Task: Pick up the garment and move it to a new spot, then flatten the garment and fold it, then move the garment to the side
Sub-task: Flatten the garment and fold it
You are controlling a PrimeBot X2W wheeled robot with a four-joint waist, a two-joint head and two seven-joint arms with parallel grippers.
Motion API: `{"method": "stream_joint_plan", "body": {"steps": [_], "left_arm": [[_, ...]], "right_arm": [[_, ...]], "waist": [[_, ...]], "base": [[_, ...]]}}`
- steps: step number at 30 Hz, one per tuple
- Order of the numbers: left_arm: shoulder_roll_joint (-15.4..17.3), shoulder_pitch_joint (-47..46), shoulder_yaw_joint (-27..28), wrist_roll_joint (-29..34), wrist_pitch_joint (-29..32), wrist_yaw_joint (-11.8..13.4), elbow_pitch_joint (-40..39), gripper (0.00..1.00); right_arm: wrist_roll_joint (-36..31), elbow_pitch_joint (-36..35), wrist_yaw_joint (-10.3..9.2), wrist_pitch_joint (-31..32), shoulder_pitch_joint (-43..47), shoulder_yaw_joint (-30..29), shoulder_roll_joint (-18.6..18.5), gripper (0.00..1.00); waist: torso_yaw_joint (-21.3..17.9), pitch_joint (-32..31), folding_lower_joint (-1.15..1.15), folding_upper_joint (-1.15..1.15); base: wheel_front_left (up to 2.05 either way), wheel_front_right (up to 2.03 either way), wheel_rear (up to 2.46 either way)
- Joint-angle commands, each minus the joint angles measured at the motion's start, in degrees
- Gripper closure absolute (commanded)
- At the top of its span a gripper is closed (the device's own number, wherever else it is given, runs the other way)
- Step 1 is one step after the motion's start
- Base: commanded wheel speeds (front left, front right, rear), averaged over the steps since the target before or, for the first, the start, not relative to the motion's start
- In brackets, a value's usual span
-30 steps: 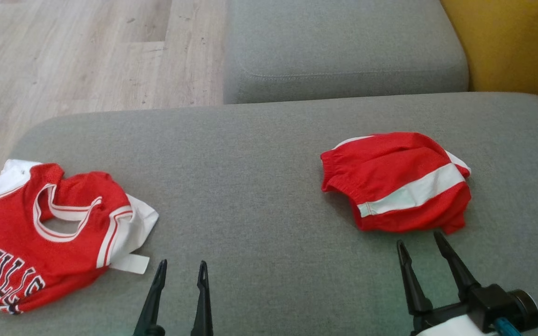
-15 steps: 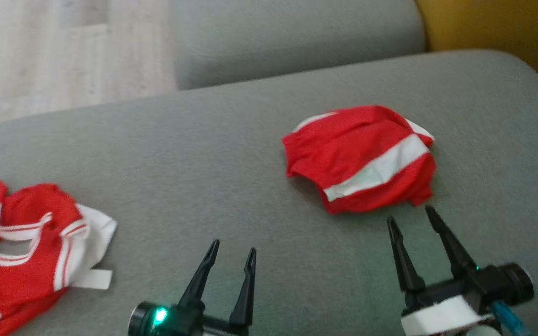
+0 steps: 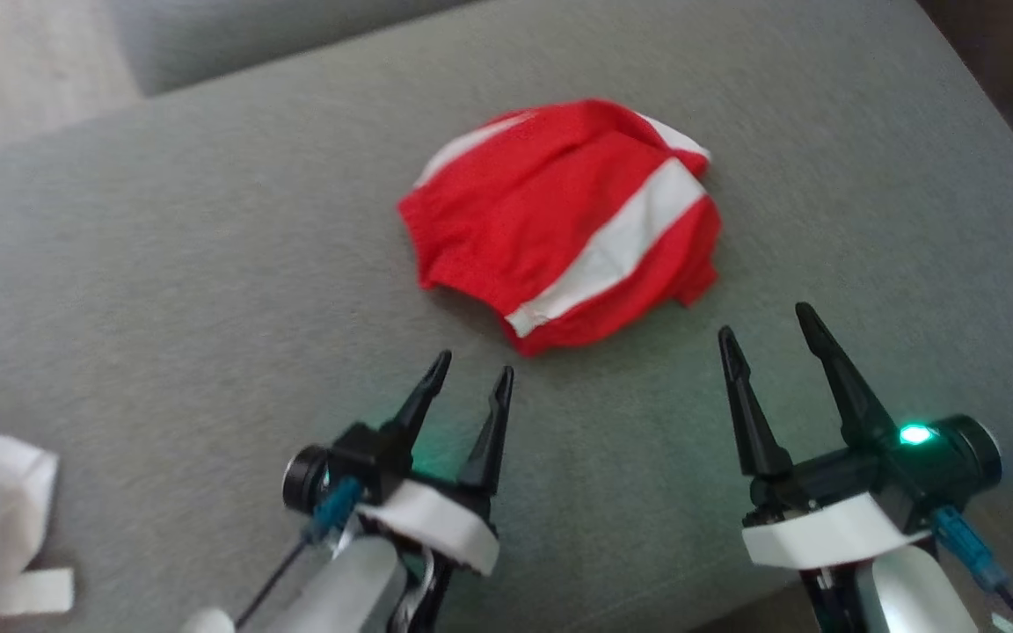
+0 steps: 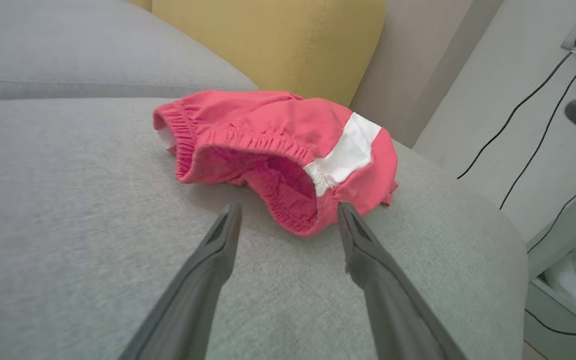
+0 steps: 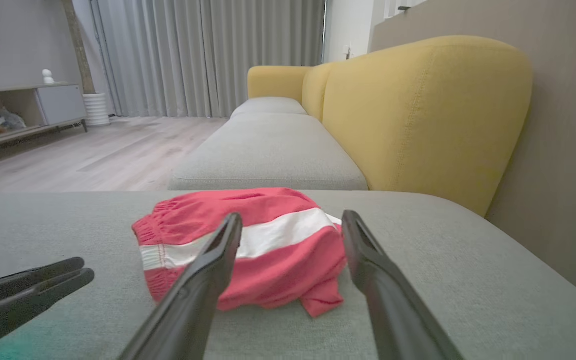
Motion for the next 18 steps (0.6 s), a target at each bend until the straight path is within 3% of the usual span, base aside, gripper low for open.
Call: {"method": "stream_joint_plan", "body": {"steps": [1, 11, 13, 18], "left_arm": [[-0.36, -2.28, 0.94, -0.56, -0.47, -0.13, -1.12, 0.0], [-0.36, -9.36, -2.21, -5.12, -0.47, -0.68, 3.82, 0.0], [-0.36, -10.08, -2.28, -5.19, -0.47, -0.84, 3.57, 1.0], [-0.36, -10.44, -1.46, -4.25, -0.47, -1.02, 1.49, 1.0]], "right_arm": [[0.35, -2.17, -0.04, -0.22, -2.12, 1.48, -0.37, 0.0], [1.2, -1.8, -0.04, -0.22, -3.41, 1.89, -0.37, 0.0], [1.24, -1.84, -0.04, -0.22, -3.52, 1.85, -0.37, 0.0], [0.47, -1.99, -0.04, -0.22, -4.21, 4.25, -0.57, 0.0]], "waist": [[-2.7, 2.66, -0.02, 0.0], [-5.47, 4.75, -0.02, 0.0], [-5.53, 4.99, -0.02, 0.0], [-4.62, 5.49, -0.02, 0.0]], "base": [[0.0, 0.0, 0.0], [0.0, 0.0, 0.0], [0.0, 0.0, 0.0], [0.0, 0.0, 0.0]]}}
